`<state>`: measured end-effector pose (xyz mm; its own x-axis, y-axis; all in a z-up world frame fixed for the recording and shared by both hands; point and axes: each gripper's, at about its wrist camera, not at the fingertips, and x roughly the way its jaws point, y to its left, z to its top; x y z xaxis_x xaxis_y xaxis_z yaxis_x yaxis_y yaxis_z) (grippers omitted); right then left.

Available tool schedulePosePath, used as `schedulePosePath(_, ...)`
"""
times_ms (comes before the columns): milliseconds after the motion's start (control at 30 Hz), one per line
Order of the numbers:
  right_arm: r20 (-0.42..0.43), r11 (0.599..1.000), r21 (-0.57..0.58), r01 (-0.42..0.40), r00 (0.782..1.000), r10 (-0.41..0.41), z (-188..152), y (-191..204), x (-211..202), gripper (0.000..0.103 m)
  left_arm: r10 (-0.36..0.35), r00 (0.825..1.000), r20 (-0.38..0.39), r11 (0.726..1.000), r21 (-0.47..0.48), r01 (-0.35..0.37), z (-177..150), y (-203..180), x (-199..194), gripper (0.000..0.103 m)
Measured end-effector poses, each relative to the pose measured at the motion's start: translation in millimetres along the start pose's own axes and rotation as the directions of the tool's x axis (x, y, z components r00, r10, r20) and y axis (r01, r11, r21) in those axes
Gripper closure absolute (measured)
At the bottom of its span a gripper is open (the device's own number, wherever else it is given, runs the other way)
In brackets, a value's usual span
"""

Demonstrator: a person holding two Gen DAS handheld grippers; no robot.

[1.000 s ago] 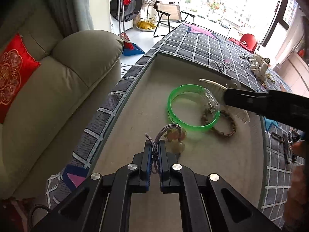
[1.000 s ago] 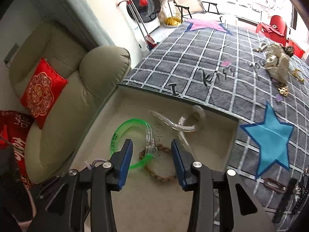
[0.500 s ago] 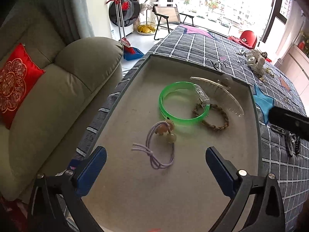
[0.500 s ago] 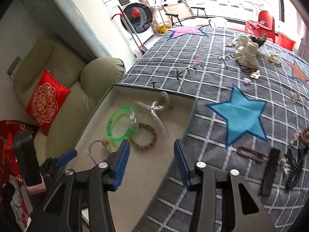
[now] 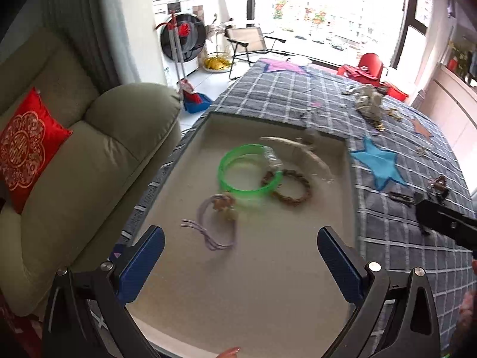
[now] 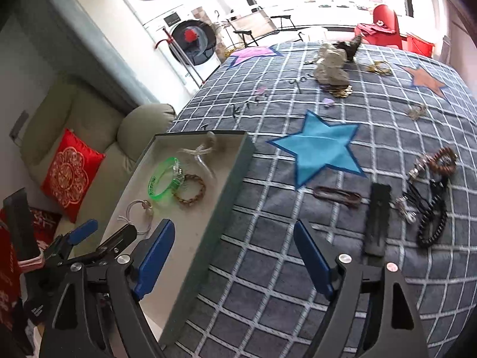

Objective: Organize jewelry
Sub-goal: 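Move both open tools from the box back over the black clips on the bed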

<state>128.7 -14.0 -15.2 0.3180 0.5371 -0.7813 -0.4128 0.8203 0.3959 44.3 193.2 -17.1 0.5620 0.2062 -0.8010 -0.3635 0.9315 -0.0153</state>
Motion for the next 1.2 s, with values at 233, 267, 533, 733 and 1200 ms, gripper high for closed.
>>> schedulePosePath(233, 0.038, 0.998, 0.063, -0.011, 0.999, 0.008, -14.9, -30.3, -23.7, 0.008, -0.060, 0.998, 0.018, 0.996, 0.063, 0.059, -3.0, -38.8, -25.0, 0.000)
schedulePosePath(267, 0.040, 0.997, 0.070, -0.008, 0.999, 0.005, -17.0, -35.0, -26.2, 0.008, -0.066, 0.998, 0.019, 0.995, 0.073, 0.065, -4.0, -44.0, -27.1, 0.000)
schedulePosePath(533, 0.054, 0.987, 0.159, 0.007, 0.998, -0.016, -37.5, -80.1, -45.8, 0.008, -0.126, 0.992, -0.003, 0.979, 0.163, 0.124, -14.4, -98.1, -34.9, 0.000)
schedulePosePath(733, 0.081, 0.973, 0.233, 0.002, 0.996, -0.022, -54.4, -116.3, -59.9, 0.000, -0.171, 0.985, -0.025, 0.967, 0.186, 0.173, -20.1, -127.9, -36.3, 0.000)
schedulePosePath(1200, 0.089, 0.946, 0.316, 0.070, 0.991, -0.103, -70.6, -177.9, -87.0, 0.000, -0.206, 0.971, -0.123, 0.947, 0.225, 0.229, -30.3, -178.9, -2.9, 0.000)
